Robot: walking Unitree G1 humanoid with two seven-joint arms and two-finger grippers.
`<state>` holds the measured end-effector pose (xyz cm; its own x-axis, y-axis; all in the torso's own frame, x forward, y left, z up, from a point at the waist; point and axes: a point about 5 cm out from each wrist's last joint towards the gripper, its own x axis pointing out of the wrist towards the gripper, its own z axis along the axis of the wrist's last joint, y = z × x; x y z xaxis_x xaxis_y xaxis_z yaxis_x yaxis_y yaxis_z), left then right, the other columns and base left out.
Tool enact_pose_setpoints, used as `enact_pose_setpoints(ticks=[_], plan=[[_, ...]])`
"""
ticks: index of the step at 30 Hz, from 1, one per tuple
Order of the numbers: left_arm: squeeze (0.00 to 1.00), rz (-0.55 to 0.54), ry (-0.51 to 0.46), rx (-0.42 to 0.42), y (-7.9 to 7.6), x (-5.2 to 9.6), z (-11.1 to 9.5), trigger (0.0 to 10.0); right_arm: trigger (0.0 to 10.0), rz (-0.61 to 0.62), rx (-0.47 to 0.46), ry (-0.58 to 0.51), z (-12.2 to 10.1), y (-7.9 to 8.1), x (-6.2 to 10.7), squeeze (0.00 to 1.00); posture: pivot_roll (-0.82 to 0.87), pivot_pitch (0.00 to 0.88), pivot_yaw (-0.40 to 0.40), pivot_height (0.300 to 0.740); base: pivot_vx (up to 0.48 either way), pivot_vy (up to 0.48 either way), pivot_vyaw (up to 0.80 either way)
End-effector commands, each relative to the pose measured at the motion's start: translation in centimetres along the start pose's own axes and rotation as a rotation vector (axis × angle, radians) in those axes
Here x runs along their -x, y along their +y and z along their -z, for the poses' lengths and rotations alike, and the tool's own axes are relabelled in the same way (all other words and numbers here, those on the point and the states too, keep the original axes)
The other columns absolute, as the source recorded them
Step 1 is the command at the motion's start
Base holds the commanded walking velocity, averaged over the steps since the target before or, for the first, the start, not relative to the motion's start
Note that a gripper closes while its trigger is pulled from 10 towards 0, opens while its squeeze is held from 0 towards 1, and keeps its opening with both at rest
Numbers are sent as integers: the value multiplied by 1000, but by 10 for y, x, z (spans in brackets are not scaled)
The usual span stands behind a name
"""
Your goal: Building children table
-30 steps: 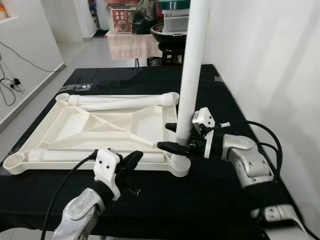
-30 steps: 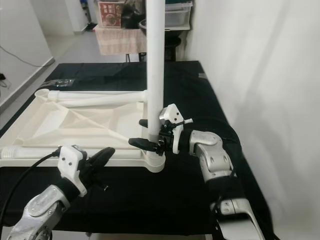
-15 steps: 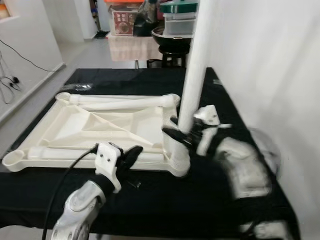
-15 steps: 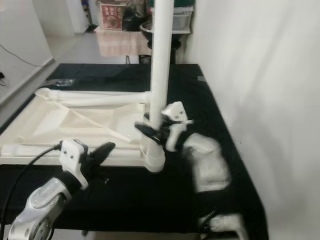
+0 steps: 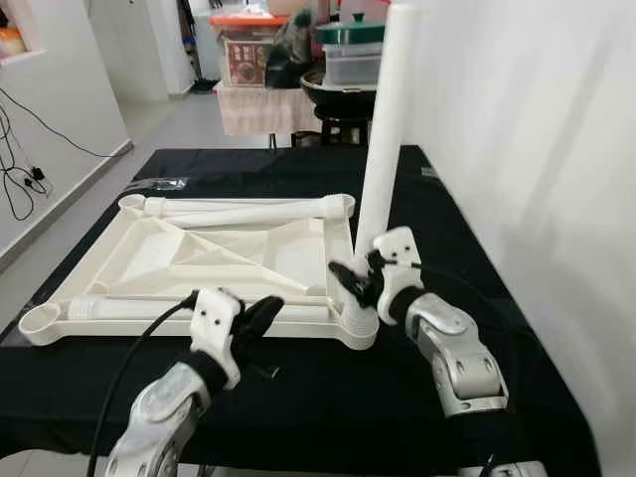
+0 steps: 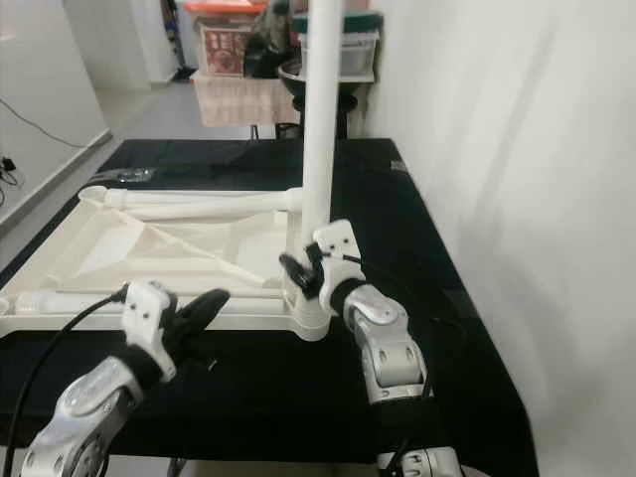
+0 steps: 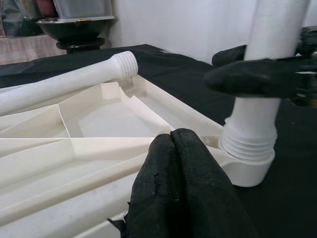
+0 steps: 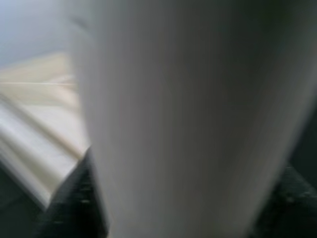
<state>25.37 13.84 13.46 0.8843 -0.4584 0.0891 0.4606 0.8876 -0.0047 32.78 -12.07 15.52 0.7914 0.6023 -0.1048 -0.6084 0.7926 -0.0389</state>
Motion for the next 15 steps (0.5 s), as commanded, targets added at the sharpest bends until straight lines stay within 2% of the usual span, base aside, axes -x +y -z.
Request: enact_pose_setpoints(ticks=[1, 2, 3, 4, 5, 6, 8, 12, 13, 15], plan=[[0, -16, 8, -20, 4, 2, 1, 10000, 10000, -64, 9, -43, -8, 6, -5, 1000, -99, 0, 15, 740, 0, 0, 0], [0, -7, 6, -15, 3, -1, 1, 10000, 10000, -143, 20, -96, -16, 3, -5, 1000, -102, 0, 15, 740, 0, 0, 0], [0, -7, 6, -15, 3, -1, 1, 10000, 10000, -143, 20, -96, -16, 3, -5, 1000, -102, 0, 15, 740, 0, 0, 0], [0, 14, 7, -7, 0, -3, 1, 10000, 10000, -279, 53, -130, -26, 1, -2, 0, -104, 0, 10, 740, 0, 0, 0], [0, 29, 7, 2, -2, -4, 1, 10000, 10000, -408, 93, -133, -34, -1, 1, 0, -104, 0, 10, 740, 0, 0, 0], [0, 29, 7, 2, -2, -4, 1, 10000, 10000, -408, 93, -133, -34, -1, 1, 0, -104, 0, 10, 740, 0, 0, 0], [0, 33, 6, 12, -3, -4, 1, 10000, 10000, -585, 145, -95, -42, -4, 5, 0, -86, 0, 5, 740, 0, 0, 0], [0, 14, 2, 7, -1, -3, 1, 10000, 10000, -666, 121, -73, -46, -8, 1, 0, -84, 0, 5, 740, 0, 0, 0], [0, 8, -1, 4, -1, -3, 1, 10000, 3490, -675, 115, -61, -45, -12, -3, 0, -66, 0, -10, 740, 0, 0, 0], [0, 4, -2, 2, -1, -3, 1, 10000, 3490, -681, 112, -53, -45, -15, -5, 0, -66, 0, -10, 740, 0, 0, 0]])
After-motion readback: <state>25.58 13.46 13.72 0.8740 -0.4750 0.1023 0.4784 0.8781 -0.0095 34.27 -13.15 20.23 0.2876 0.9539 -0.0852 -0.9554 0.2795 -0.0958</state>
